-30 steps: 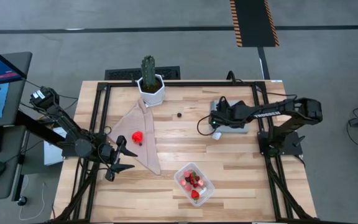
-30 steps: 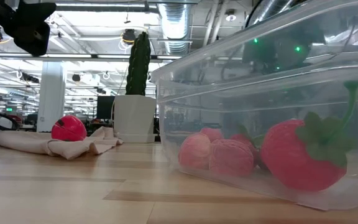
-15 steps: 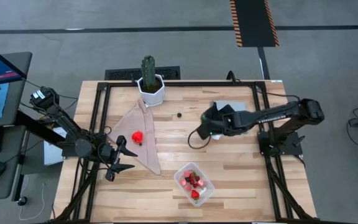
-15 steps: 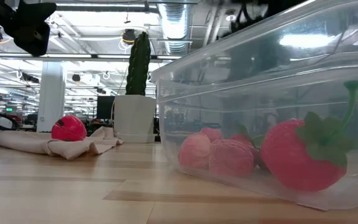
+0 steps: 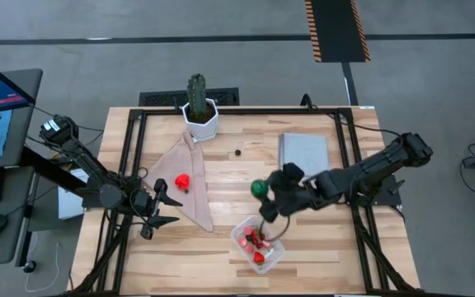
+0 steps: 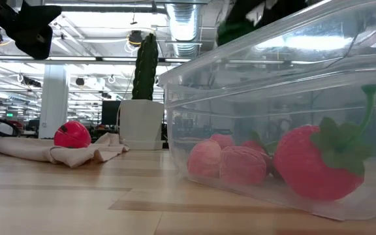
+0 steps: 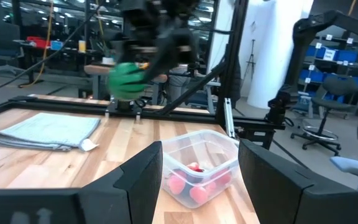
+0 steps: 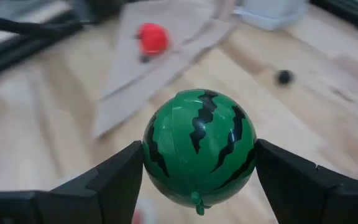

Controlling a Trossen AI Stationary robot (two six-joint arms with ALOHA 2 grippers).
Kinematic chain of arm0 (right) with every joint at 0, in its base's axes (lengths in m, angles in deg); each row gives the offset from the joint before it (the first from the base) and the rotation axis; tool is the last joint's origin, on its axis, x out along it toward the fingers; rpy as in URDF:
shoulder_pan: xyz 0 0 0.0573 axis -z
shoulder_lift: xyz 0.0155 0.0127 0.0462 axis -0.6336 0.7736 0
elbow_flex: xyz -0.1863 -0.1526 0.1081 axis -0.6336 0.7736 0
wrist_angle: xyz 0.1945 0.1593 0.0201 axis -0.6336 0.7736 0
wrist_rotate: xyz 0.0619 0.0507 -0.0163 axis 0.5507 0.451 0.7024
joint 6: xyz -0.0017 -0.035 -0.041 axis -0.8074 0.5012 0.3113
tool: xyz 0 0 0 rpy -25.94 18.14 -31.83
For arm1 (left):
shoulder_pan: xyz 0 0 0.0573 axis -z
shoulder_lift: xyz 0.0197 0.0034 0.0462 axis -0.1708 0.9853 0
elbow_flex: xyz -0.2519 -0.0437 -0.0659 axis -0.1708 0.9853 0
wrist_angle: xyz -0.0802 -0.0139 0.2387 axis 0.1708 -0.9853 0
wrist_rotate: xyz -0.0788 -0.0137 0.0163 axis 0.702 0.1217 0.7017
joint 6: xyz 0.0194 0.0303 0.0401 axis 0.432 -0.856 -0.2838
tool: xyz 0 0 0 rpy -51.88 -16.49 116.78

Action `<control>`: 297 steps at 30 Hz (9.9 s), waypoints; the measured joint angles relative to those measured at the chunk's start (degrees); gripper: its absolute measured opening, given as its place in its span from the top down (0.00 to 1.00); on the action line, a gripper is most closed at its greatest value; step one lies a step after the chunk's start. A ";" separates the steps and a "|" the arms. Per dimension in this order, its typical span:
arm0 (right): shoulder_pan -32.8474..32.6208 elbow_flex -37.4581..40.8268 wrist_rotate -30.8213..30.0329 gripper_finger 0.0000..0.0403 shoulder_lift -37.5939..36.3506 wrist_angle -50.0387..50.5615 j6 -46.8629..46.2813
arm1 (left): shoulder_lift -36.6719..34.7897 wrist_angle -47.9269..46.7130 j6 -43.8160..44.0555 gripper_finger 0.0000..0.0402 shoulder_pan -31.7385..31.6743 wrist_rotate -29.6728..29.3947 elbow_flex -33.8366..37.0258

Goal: Pick and placing Produce into tupperware
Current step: Put the watermelon into the transparent bin, then put the apple into the transparent bin

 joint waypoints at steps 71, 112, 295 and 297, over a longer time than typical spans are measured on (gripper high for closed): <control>-13.37 1.27 3.03 0.07 14.29 -14.75 -6.47 | -0.02 -0.46 2.37 0.50 0.01 -0.47 0.00; -32.62 2.56 -25.76 0.08 -19.91 57.26 -57.66 | -0.02 -5.24 10.02 0.30 0.01 -28.41 0.02; -32.63 2.54 -13.55 0.08 -35.47 54.63 -49.57 | 33.88 -101.04 44.83 0.11 -54.10 39.19 -42.16; -32.62 2.54 -13.53 0.08 -35.47 54.39 -49.57 | 33.88 -101.01 44.79 0.15 -54.10 39.17 -42.16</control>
